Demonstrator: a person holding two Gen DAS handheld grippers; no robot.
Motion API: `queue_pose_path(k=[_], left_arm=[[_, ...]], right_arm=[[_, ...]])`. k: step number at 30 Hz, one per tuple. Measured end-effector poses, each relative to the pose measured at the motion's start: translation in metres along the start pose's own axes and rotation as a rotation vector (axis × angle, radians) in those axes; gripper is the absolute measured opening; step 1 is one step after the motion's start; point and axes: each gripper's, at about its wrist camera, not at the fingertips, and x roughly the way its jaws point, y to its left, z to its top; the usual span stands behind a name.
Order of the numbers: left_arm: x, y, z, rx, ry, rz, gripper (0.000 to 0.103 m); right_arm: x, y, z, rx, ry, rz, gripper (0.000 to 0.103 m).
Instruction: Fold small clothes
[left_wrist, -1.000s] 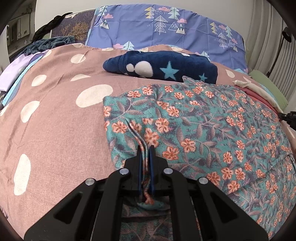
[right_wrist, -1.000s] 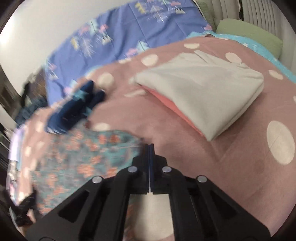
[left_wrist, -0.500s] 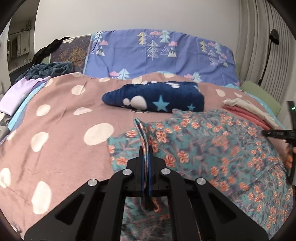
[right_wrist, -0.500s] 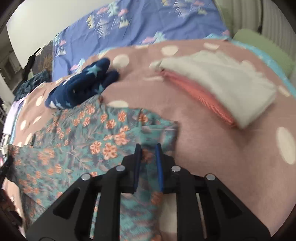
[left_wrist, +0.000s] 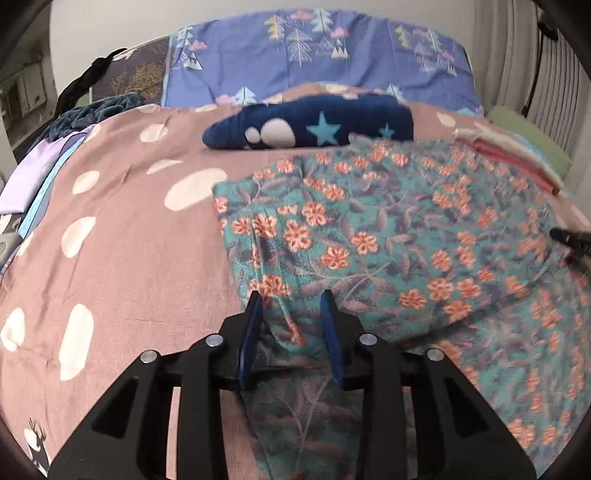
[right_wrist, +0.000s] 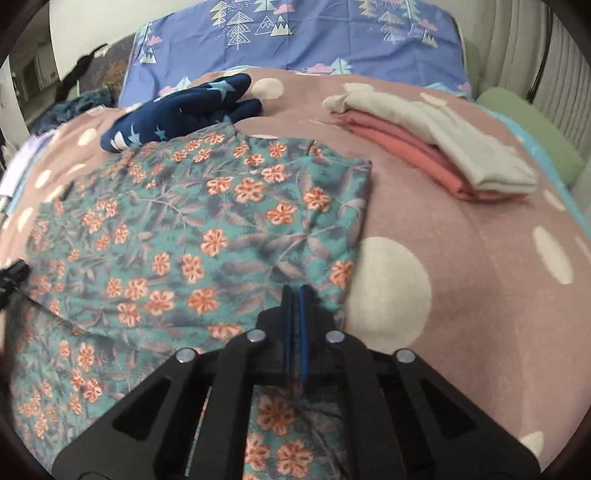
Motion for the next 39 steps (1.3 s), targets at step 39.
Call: queue_pose_path(k=[39], left_arm=[[-0.115,0.001,-0.148,0.069,0.066,-0.212,0.047]], right_arm=[[-0.117,-0.073,-0.173,0.143,0.023,0.311,0.029]])
